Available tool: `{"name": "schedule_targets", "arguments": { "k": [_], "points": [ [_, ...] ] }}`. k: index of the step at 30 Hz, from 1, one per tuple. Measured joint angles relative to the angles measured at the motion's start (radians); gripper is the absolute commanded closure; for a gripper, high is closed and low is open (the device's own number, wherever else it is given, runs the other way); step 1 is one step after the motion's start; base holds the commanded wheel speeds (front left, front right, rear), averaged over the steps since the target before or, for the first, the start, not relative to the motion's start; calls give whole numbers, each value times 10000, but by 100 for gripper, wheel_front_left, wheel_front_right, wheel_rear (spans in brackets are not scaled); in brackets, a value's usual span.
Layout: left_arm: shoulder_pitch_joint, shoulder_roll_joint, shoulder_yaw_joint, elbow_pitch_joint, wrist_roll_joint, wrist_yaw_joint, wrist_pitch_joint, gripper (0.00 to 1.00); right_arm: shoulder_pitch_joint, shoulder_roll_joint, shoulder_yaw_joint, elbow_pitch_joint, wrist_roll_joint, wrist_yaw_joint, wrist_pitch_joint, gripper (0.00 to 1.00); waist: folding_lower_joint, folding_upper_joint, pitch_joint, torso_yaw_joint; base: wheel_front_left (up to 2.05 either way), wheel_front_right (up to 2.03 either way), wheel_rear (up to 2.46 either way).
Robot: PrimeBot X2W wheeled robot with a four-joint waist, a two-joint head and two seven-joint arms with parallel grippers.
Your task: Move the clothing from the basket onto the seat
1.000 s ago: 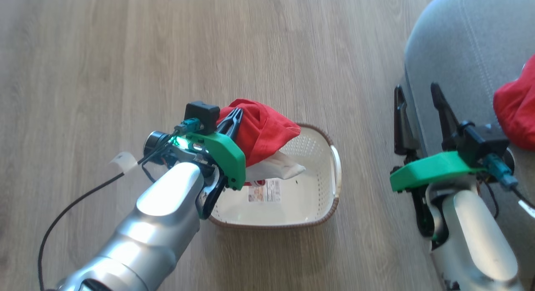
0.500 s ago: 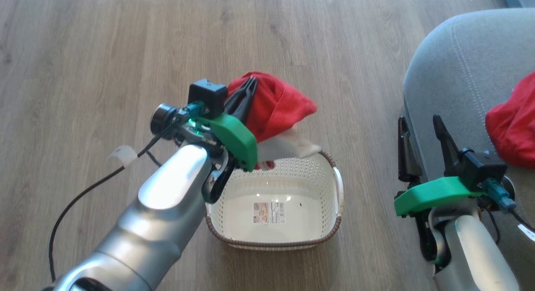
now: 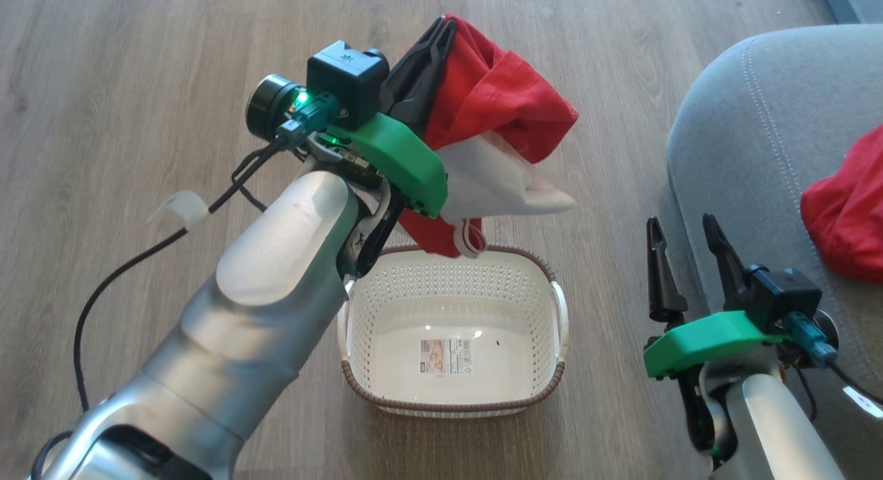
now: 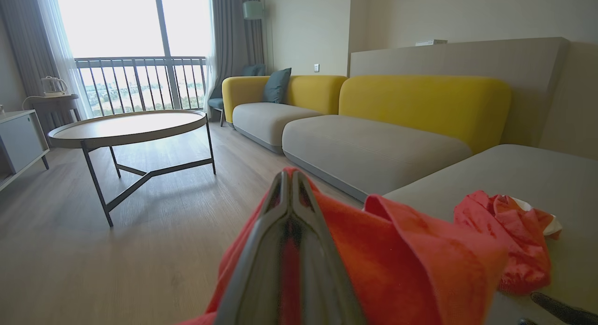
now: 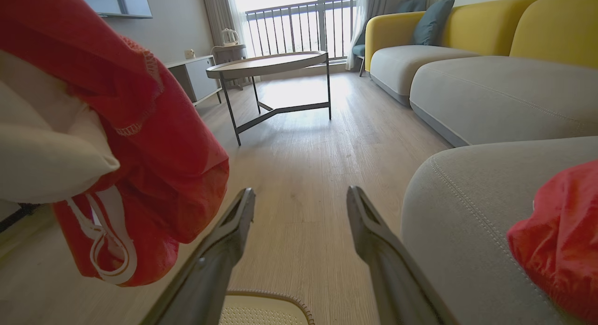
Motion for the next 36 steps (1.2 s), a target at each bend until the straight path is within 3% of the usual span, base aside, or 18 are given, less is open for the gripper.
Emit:
{"name": "schedule_targets", "arguments": {
  "k": [10,20,27,36],
  "points": [
    [4,104,-81,-585,-4,163,171,100,-310,-144,688,207,-171,0,2,0,0,0,201,20,0,0,0],
    [63,98,-253,-706,-8,163,171,100,-2330,-1356,2021,681,-454,0,2,0,0,0,314,169,0,0,0],
    [190,61,-370,-706,-171,151,171,100,-3729,-2063,3871,1870,-232,0,81,0,0,0,293,326,0,0,0],
    [191,-59,-780,-708,-173,104,174,100,-5234,-2259,6311,3030,416,0,360,0,1,-1,242,565,0,0,0]
  ]
}}
